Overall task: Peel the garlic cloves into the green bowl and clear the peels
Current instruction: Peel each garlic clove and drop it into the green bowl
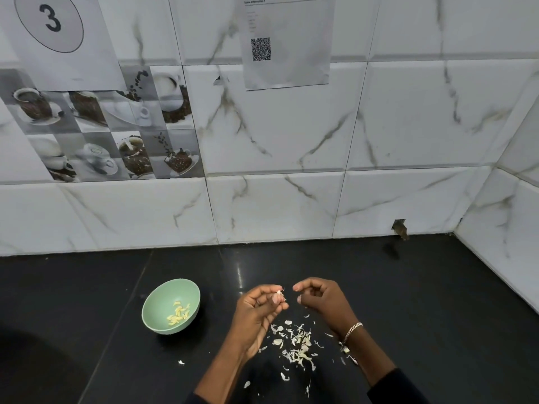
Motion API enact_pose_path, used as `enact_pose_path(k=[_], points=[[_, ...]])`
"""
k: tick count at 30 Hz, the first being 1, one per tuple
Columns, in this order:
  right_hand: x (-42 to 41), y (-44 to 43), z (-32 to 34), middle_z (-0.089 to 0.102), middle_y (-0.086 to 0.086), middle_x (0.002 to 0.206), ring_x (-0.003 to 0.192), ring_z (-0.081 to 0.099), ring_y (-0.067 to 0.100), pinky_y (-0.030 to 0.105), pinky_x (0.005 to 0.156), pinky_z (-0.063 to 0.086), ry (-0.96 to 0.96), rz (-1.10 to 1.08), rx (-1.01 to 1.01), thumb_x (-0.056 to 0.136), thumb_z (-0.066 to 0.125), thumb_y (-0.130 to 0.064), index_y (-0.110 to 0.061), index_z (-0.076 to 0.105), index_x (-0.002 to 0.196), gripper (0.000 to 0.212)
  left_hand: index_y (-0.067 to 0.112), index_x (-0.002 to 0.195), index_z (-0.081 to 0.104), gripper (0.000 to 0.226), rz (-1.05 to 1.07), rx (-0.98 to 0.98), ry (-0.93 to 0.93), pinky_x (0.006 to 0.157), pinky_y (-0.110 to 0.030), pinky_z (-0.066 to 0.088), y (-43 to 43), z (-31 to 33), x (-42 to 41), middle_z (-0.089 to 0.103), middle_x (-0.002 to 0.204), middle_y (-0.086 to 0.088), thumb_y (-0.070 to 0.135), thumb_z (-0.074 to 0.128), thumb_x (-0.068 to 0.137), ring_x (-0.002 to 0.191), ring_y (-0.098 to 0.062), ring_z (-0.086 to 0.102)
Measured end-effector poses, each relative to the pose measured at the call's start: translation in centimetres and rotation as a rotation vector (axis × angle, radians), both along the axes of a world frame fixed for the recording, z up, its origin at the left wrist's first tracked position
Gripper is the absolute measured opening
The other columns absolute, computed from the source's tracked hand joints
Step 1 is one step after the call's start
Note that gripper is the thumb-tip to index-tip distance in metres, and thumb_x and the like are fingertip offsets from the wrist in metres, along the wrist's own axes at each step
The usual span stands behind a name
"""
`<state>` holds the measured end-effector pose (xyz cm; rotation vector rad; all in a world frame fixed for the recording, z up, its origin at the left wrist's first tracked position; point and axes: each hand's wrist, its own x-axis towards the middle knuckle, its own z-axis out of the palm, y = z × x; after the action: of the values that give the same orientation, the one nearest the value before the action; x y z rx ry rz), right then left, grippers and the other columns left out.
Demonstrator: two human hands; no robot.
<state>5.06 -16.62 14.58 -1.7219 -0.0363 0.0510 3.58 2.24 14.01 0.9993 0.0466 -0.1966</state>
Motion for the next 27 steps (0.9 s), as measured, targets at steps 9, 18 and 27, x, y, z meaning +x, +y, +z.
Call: enact_pose_path(k=[9, 18, 27], points=[[-0.6, 0.5, 0.7, 0.073, 0.010, 0.075, 0.062, 0.069, 0.021, 0.030, 0.060, 0.057, -0.050, -0.036, -0.038, 0.084, 0.078, -0.010, -0.014, 0.075, 0.093, 0.010, -0.006, 0.100, 0.070, 0.028, 0.000, 0.133, -0.076, 0.073, -0.027, 0.059, 0.0, 0.1, -0.2, 0.071, 0.085, -0.019, -0.002, 0.074, 0.073, 0.076, -0.023, 0.069], [-1.7, 1.1, 2.8, 0.072, 0.017, 0.086, 0.073, 0.068, 0.024, 0.027, 0.064, 0.056, 0.037, 0.128, 0.285, 0.082, 0.074, 0.008, 0.006, 0.068, 0.105, 0.024, -0.005, 0.096, 0.071, 0.024, 0.036, 0.374, -0.254, 0.076, -0.033, 0.059, 0.0, 1.0, -0.4, 0.074, 0.089, -0.023, -0.004, 0.081, 0.075, 0.080, -0.030, 0.073], [-1.7, 1.1, 3.2, 0.066, 0.032, 0.091, 0.072, 0.066, 0.034, 0.033, 0.065, 0.059, 0.200, 0.159, 0.560, 0.077, 0.075, 0.010, 0.002, 0.048, 0.119, 0.051, -0.001, 0.094, 0.073, 0.016, 0.026, 0.441, -0.335, 0.077, -0.041, 0.061, -0.2, 2.3, -0.5, 0.074, 0.086, -0.021, -0.003, 0.079, 0.079, 0.080, -0.041, 0.073]])
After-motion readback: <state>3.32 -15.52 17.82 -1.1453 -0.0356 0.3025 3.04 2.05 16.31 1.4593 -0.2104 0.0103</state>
